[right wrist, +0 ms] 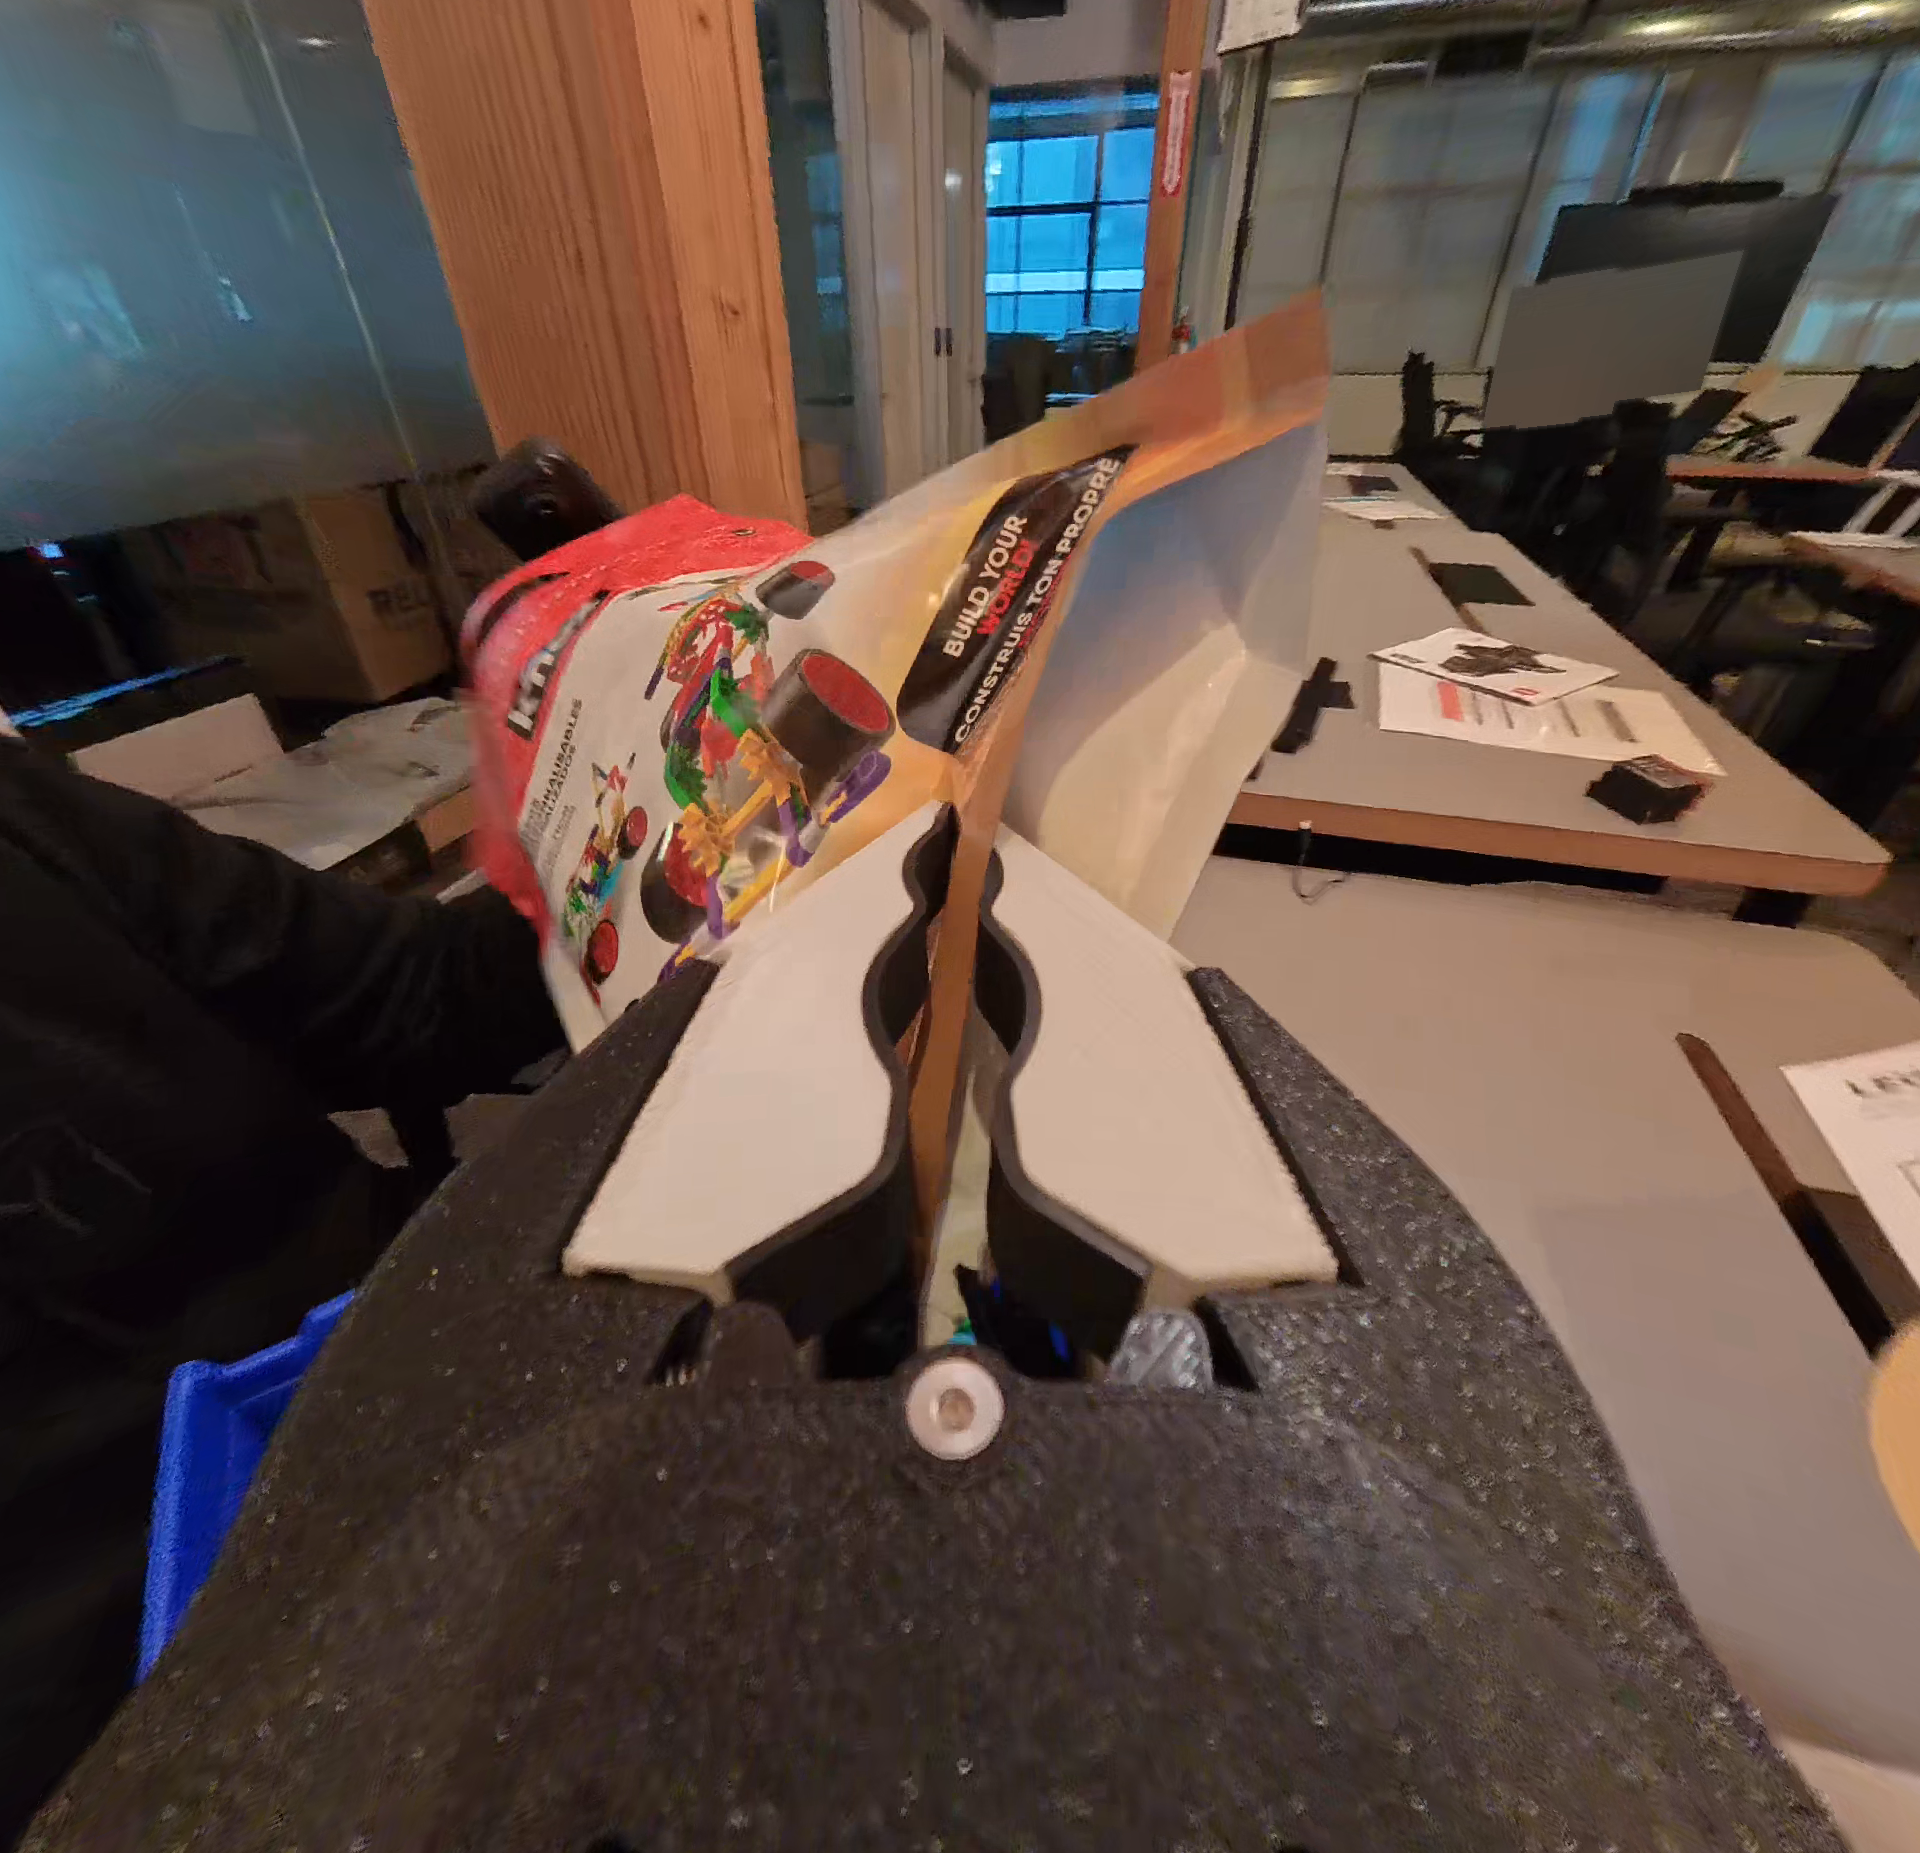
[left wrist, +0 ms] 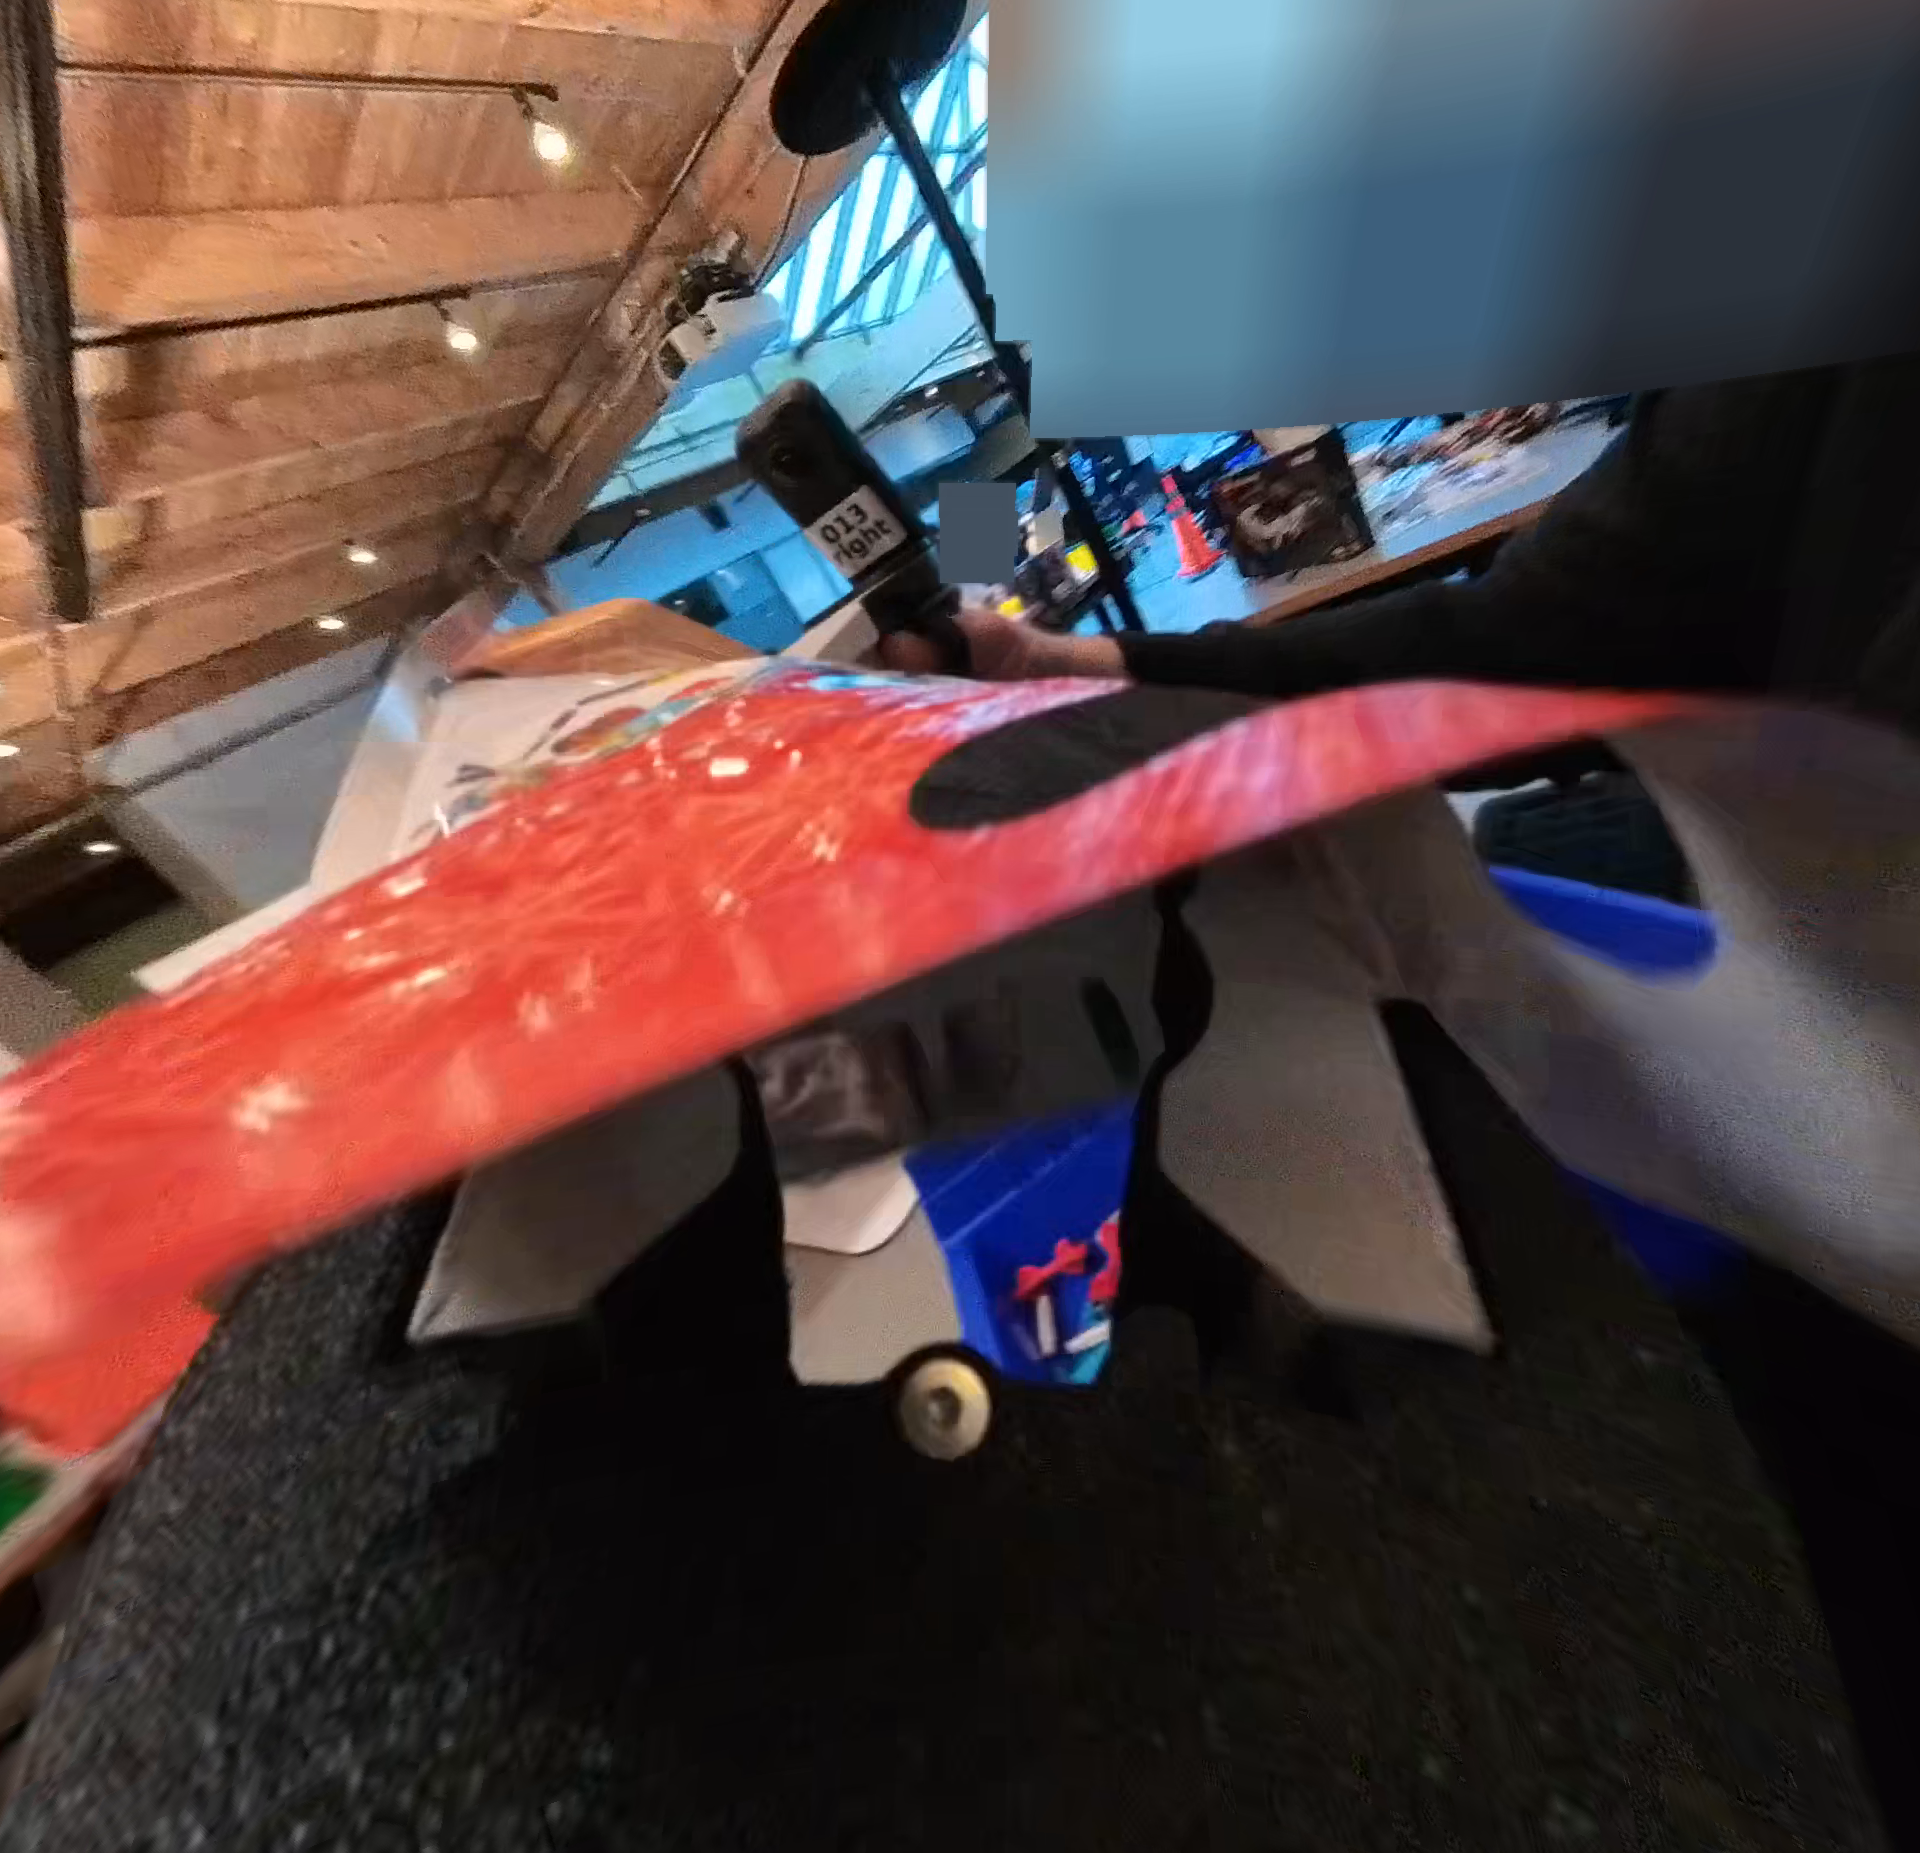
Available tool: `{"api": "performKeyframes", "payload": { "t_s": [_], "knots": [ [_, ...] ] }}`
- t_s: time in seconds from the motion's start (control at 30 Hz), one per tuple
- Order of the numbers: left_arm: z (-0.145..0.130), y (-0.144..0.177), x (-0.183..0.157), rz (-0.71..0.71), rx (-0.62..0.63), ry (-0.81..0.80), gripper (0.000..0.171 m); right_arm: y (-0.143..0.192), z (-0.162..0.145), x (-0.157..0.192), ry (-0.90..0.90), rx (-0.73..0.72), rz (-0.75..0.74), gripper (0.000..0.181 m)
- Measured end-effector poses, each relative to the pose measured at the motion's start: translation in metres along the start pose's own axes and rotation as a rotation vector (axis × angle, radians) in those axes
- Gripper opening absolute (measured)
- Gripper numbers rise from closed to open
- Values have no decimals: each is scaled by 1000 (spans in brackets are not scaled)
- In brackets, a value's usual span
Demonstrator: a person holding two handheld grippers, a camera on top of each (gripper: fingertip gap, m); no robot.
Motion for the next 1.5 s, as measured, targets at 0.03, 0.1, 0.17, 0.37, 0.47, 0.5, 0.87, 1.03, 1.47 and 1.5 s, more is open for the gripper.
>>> {"api": "performKeyframes", "payload": {
  "t_s": [0.03,0.1,0.17,0.37,0.47,0.5,0.87,1.03,1.47,1.5],
  "knots": [
    [2,5,-3,-27,-46,56,82,4,-1,-6,11,-8,-47,0],
    [2,15,-6,-66,-140,159,77,14,0,-16,22,-34,-111,0],
    [-12,19,-4,-28,-130,219,80,20,-2,-23,80,-36,-196,0],
    [0,41,-16,-3,-391,309,83,33,-1,-36,36,-114,-294,0],
    [-7,34,-24,64,-353,253,85,40,-2,-41,11,-144,-328,0],
    [-5,31,-23,106,-351,225,87,40,-3,-41,-6,-146,-327,0],
    [8,-4,-4,290,-191,4,23,34,-5,-18,-88,-188,-238,0],
    [16,10,2,283,-309,81,0,43,4,6,-96,-235,-115,0],
    [9,24,3,136,-326,111,0,76,-17,4,56,-82,-216,40],
    [6,25,4,129,-284,102,0,85,-9,-1,110,-85,-285,48]
  ]
}}
Point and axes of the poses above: each gripper's, where its closed fingertips meet, y back along the fingers, z out of its top, x = y × z across the jaws, the point moved 1 cm from there along y, back along the fingers, and after that the axes turned 7 degrees about -z, right-handed, at the moved point
